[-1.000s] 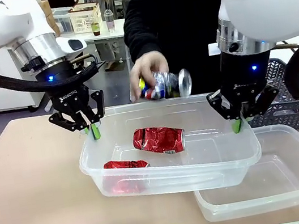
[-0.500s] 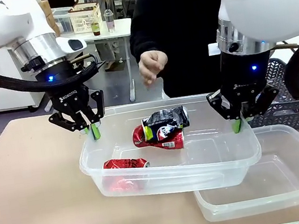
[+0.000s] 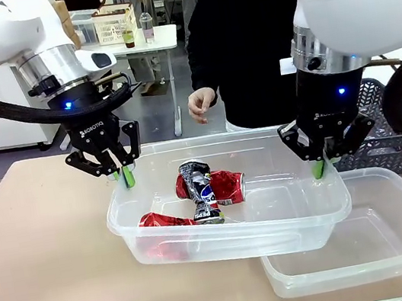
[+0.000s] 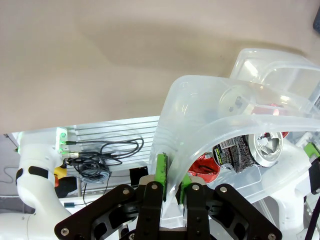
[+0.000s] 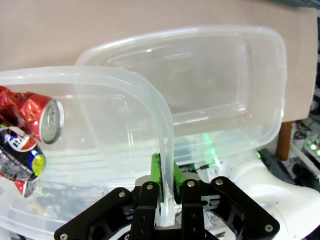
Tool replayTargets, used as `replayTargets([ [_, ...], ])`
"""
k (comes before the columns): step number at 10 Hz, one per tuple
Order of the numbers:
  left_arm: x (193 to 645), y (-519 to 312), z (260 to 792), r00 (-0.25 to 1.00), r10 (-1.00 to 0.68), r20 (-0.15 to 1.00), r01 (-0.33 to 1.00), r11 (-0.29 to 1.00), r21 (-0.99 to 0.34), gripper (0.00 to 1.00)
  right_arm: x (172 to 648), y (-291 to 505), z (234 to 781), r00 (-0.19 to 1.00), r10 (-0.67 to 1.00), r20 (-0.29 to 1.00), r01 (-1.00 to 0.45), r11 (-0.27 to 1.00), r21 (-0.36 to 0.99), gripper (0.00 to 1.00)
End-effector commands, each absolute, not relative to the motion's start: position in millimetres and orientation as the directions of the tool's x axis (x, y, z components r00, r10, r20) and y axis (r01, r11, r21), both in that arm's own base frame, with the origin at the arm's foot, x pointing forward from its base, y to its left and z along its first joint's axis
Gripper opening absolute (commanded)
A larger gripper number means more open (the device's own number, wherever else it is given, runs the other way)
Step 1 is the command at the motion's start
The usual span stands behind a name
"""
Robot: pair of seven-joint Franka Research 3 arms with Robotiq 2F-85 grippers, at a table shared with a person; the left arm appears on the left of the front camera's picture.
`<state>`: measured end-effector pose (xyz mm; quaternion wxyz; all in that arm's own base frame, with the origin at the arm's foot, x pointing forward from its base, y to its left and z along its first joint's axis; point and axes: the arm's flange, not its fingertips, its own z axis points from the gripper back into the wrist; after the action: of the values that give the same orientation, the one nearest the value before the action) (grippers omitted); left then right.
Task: Sort the waste into each basket.
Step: Offer the picked Organizing box to the human.
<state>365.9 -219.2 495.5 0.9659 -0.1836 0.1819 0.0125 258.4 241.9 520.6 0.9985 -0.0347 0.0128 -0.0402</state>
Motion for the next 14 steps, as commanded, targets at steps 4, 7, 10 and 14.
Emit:
replayTargets([
  [4, 364.5, -219.3, 500.4, 0.936, -0.042, -0.348, -0.095, 0.925, -0.369, 0.08, 258.8, 246.9, 522.8, 0.998, -0.059, -0.037, 0.056, 0.996, -0.067, 0.06],
  [7, 385.3, -219.3, 503.6, 0.94, -0.019, -0.34, -0.106, 0.933, -0.345, 0.08, 283.6, 248.9, 527.8, 0.997, -0.075, -0.032, 0.072, 0.992, -0.103, 0.06],
  [10, 464.6, -217.8, 541.2, 0.985, 0.085, -0.149, -0.139, 0.905, -0.402, 0.08, 381.7, 264.6, 552.8, 0.998, 0.052, -0.019, -0.054, 0.989, -0.139, 0.06],
  [14, 521.9, -226.5, 543.9, 0.978, 0.193, -0.077, -0.207, 0.876, -0.436, 0.08, 460.4, 259.0, 546.7, 0.997, -0.003, -0.074, -0.002, 0.998, -0.07, 0.06],
])
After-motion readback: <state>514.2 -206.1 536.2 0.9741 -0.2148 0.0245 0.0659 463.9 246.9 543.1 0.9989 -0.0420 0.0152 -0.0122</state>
